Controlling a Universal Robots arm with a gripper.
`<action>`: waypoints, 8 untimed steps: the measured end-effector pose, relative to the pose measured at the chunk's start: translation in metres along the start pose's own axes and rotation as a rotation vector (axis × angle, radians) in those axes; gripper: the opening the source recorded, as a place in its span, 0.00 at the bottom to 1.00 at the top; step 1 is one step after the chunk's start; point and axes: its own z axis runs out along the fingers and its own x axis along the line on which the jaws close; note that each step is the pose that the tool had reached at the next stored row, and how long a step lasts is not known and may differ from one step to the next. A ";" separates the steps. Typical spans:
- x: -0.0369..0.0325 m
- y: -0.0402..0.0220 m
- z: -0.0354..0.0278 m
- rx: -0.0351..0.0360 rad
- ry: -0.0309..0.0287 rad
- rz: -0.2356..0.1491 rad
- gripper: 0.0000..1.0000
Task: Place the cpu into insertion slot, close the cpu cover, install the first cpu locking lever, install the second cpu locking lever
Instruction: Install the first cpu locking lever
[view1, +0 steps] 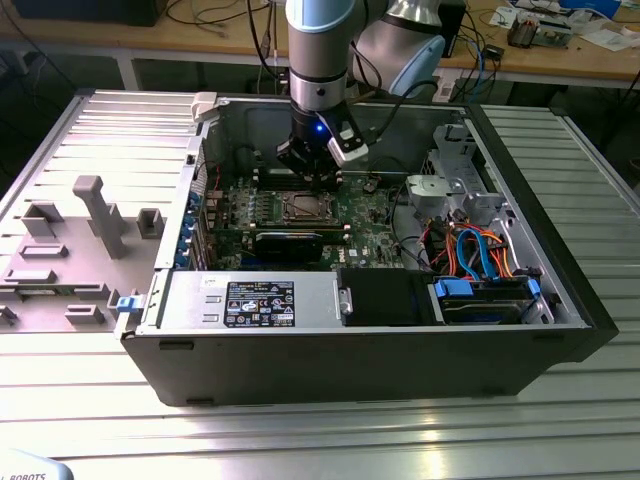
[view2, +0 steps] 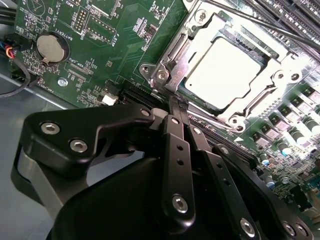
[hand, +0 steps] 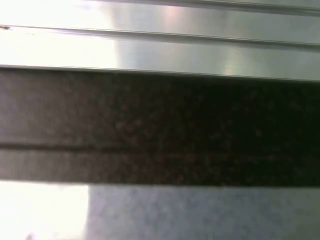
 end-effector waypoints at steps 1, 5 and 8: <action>0.0000 0.0000 0.0001 -0.0002 -0.0001 0.000 0.11; 0.0000 0.0000 0.0001 -0.0001 -0.0002 0.000 0.11; 0.0000 0.0000 0.0001 -0.0001 -0.0001 0.000 0.11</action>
